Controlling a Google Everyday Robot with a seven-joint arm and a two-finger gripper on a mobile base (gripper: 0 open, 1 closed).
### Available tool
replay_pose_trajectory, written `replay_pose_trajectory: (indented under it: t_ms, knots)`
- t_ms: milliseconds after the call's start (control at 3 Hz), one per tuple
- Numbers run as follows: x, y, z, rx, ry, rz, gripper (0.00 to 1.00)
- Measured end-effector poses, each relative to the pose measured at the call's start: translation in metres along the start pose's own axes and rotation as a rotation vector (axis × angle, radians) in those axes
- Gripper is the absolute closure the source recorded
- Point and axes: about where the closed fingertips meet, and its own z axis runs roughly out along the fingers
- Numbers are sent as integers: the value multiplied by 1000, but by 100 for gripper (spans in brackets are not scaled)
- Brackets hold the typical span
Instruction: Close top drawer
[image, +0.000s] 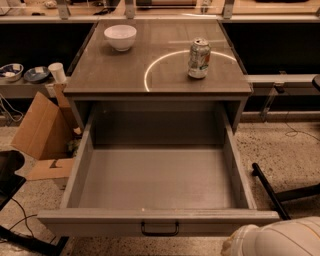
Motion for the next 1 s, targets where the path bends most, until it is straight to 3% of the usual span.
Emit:
replay_pose_trajectory:
  t_ms: [333,667,1000]
  knots:
    - [13,-9,25,39,-13,15,100]
    - [8,-35,36,107,-60,10,100]
    - [0,-47,36,143,-95,3,100]
